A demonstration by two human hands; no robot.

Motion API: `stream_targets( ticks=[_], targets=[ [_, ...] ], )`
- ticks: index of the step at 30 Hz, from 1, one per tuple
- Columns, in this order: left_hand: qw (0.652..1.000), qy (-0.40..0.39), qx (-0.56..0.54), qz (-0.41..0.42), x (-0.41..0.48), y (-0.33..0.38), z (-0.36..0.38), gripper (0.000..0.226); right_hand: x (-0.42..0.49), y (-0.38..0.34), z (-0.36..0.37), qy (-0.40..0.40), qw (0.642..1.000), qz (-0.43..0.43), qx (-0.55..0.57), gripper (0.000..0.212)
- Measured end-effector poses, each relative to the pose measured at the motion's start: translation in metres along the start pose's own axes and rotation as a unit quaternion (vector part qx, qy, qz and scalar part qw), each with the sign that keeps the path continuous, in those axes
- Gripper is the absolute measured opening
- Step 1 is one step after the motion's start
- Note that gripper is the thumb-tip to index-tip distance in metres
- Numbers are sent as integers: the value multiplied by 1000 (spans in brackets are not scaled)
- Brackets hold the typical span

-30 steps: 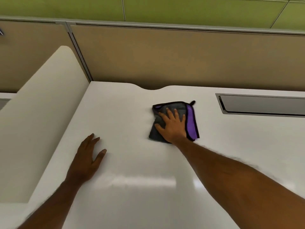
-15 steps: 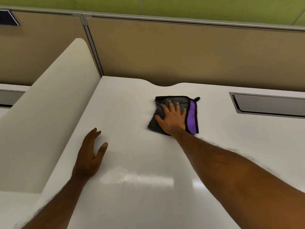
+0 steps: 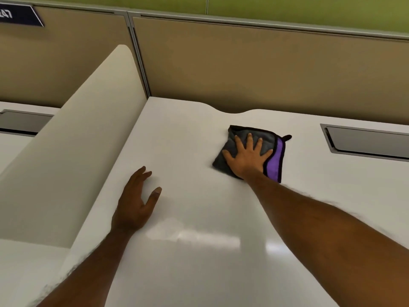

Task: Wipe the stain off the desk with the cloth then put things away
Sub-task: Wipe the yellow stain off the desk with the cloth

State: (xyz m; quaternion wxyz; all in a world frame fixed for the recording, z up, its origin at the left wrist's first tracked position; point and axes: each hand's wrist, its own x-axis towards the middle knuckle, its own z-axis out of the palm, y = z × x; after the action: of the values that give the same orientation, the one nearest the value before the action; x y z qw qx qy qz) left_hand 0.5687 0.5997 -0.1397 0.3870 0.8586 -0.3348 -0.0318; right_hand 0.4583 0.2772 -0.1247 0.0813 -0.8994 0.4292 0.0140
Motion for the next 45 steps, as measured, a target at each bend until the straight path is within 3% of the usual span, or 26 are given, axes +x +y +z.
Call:
stream_targets(
  ticks=[4, 8, 10, 13, 18, 20, 22, 25, 27, 29, 31, 33, 35, 38, 42, 43, 45],
  targets=[
    [993, -42, 99, 51, 1, -1, 4, 73, -31, -51, 12, -15, 988, -151, -2, 73],
    [970, -98, 215, 54, 1, -1, 2, 85, -55, -31, 11, -22, 961, -277, -12, 70],
    [956, -135, 258, 43, 1, -2, -4, 93, -53, -8, 9, -1, 969, -245, -11, 71],
    [940, -153, 305, 1, -6, -16, -23, 92, -40, 4, 7, 3, 993, -118, -24, 73],
    [948, -144, 285, 3, -35, -34, -40, 93, -33, -47, 7, -21, 999, -37, -19, 78],
    [952, -131, 277, 8, -37, -34, -38, 92, -44, -70, 12, -28, 995, -90, -30, 78],
    [954, -127, 273, 12, -37, -33, -37, 90, -63, -77, 17, -33, 979, -198, -42, 77],
    [956, -117, 268, 13, -38, -35, -38, 89, -76, -47, 17, -14, 926, -376, -21, 69],
    [958, -107, 266, 14, -40, -35, -37, 89, -64, -17, 13, -16, 899, -438, -11, 66],
    [959, -102, 263, 14, -40, -36, -36, 89, -50, -7, 12, -5, 923, -384, 3, 65],
    [962, -98, 255, 12, -41, -36, -36, 88, -46, -30, 16, 9, 971, -240, 13, 67],
    [962, -92, 255, 16, -41, -36, -35, 85, -56, -75, 20, 7, 995, -102, 7, 72],
    [964, -84, 252, 24, -41, -36, -36, 82, -79, -119, 25, -5, 996, -86, -1, 76],
    [989, -27, 142, 21, -44, -30, -41, 72, -127, -148, 34, -9, 966, -258, -23, 73],
    [999, 36, 11, 13, -57, -27, -48, 62, -134, -110, 35, -15, 840, -542, -27, 66],
    [999, 32, 10, 10, -62, -27, -48, 62, -126, -95, 34, -10, 823, -568, -17, 63],
    [1000, 20, 20, 7, -72, -27, -47, 62, -112, -78, 32, 3, 854, -519, 26, 62]
  ],
)
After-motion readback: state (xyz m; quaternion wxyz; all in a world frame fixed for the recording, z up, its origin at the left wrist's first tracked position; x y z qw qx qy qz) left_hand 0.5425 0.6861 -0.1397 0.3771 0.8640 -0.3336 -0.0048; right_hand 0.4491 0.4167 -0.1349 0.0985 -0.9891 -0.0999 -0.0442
